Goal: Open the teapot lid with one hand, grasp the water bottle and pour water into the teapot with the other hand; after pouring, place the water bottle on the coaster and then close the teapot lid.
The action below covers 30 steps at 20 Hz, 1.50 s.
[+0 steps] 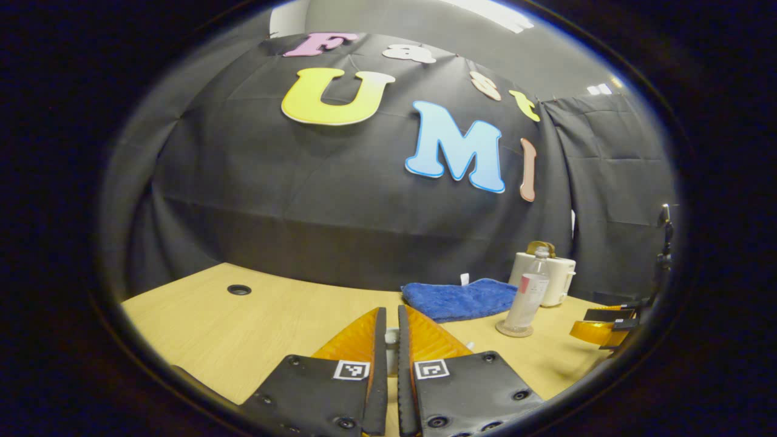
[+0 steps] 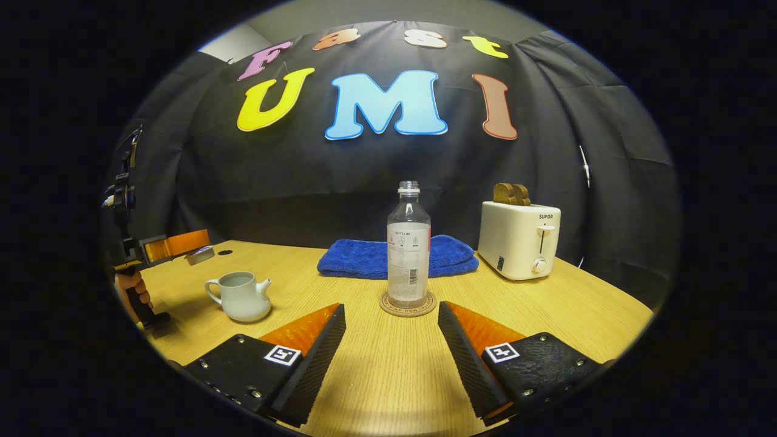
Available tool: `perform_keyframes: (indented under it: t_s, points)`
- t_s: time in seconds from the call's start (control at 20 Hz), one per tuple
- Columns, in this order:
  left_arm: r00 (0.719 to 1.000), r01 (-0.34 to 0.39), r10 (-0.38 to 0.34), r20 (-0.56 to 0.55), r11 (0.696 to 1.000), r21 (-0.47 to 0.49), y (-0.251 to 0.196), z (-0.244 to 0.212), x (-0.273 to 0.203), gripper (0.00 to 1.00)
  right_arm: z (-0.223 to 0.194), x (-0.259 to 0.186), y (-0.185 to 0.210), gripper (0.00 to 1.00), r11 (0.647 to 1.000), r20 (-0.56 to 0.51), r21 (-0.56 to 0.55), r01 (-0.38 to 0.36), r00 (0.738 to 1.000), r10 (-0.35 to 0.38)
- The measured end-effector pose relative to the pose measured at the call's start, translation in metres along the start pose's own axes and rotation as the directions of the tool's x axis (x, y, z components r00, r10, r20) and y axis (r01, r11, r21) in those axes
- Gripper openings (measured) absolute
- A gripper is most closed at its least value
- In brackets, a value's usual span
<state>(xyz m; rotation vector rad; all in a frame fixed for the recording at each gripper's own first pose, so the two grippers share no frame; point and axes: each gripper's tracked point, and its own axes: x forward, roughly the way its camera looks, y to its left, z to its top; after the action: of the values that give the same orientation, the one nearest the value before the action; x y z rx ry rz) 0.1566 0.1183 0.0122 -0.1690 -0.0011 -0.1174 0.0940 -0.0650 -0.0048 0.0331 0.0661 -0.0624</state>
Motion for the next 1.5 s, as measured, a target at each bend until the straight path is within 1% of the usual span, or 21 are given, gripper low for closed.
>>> perform_keyframes:
  t_s: [0.2,0.25,0.3,0.35,0.4,0.45,0.5,0.65,0.7,0.75,0.9,0.95,1.0,1.1,1.15,1.25,1.3,1.35,1.4,1.45,1.5]
  points:
    - [0.999,0.035,-0.034,-0.014,0.998,0.053,-0.038,0.001,0.007,0.17,0.0,-0.018,0.005,0.95,0.999,0.01,0.03,-0.012,1.0,0.012]
    - [0.999,0.041,-0.04,-0.019,0.997,0.068,-0.046,0.0,0.01,0.13,-0.001,-0.02,0.006,0.95,0.999,0.006,0.029,-0.015,1.0,0.015]
    - [0.999,0.046,-0.044,-0.028,0.996,0.081,-0.054,-0.002,0.014,0.17,-0.001,-0.022,0.008,0.95,0.999,0.002,0.032,-0.021,1.0,0.021]
    - [0.998,0.053,-0.049,-0.04,0.994,0.092,-0.06,-0.006,0.017,0.17,0.003,-0.025,0.011,0.94,0.999,0.011,0.04,-0.032,0.999,0.032]
    - [0.997,0.052,-0.046,-0.056,0.993,0.108,-0.065,-0.013,0.02,0.13,0.009,-0.028,0.014,0.95,0.998,0.028,0.043,-0.041,0.999,0.04]
    - [0.997,0.051,-0.042,-0.07,0.991,0.125,-0.068,-0.017,0.023,0.13,0.014,-0.031,0.014,0.94,0.998,0.045,0.039,-0.04,0.998,0.038]
    - [0.997,0.046,-0.036,-0.075,0.99,0.136,-0.068,-0.021,0.024,0.17,0.017,-0.033,0.013,0.95,0.999,0.058,0.032,-0.038,0.998,0.036]
    - [0.996,0.03,-0.016,-0.093,0.988,0.154,-0.066,-0.033,0.031,0.17,0.024,-0.037,0.017,0.95,0.997,0.085,0.043,-0.06,0.995,0.056]
    - [0.995,0.027,-0.01,-0.102,0.987,0.16,-0.066,-0.038,0.033,0.13,0.025,-0.037,0.017,0.94,0.997,0.086,0.05,-0.064,0.995,0.06]
    - [0.994,0.014,0.005,-0.106,0.985,0.174,-0.064,-0.04,0.033,0.17,0.024,-0.038,0.015,0.94,0.997,0.086,0.055,-0.063,0.995,0.058]
    - [0.995,0.005,0.011,-0.095,0.986,0.167,-0.062,-0.04,0.034,0.17,0.02,-0.035,0.014,0.95,0.995,0.071,0.071,-0.066,0.996,0.061]
    - [0.995,0.003,0.013,-0.097,0.986,0.166,-0.061,-0.04,0.034,0.13,0.019,-0.035,0.014,0.95,0.995,0.065,0.073,-0.065,0.996,0.061]
    - [0.995,0.0,0.016,-0.098,0.986,0.164,-0.061,-0.041,0.035,0.13,0.018,-0.034,0.013,0.95,0.995,0.062,0.071,-0.063,0.996,0.058]
    - [0.995,-0.005,0.022,-0.099,0.986,0.166,-0.061,-0.042,0.033,0.13,0.018,-0.034,0.012,0.95,0.997,0.063,0.061,-0.054,0.997,0.05]
    - [0.994,-0.011,0.03,-0.107,0.985,0.175,-0.06,-0.044,0.033,0.17,0.019,-0.034,0.011,0.95,0.997,0.067,0.053,-0.049,0.997,0.046]
    - [0.993,-0.016,0.038,-0.115,0.983,0.185,-0.061,-0.047,0.033,0.17,0.017,-0.033,0.01,0.95,0.998,0.065,0.046,-0.042,0.997,0.039]
    - [0.993,-0.018,0.04,-0.115,0.982,0.188,-0.061,-0.048,0.033,0.13,0.016,-0.032,0.011,0.95,0.998,0.063,0.046,-0.044,0.997,0.041]
    - [0.993,-0.019,0.04,-0.112,0.982,0.187,-0.061,-0.047,0.033,0.17,0.016,-0.032,0.011,0.95,0.998,0.059,0.048,-0.045,0.997,0.042]
    - [0.993,-0.018,0.039,-0.11,0.982,0.185,-0.061,-0.047,0.033,0.13,0.015,-0.032,0.012,0.95,0.998,0.058,0.047,-0.045,0.997,0.042]
    - [0.993,-0.017,0.037,-0.11,0.983,0.182,-0.061,-0.045,0.032,0.13,0.014,-0.031,0.011,0.95,0.998,0.055,0.043,-0.042,0.998,0.039]
    - [0.993,-0.014,0.035,-0.11,0.984,0.18,-0.062,-0.047,0.033,0.17,0.014,-0.031,0.011,0.95,0.998,0.055,0.038,-0.04,0.998,0.038]
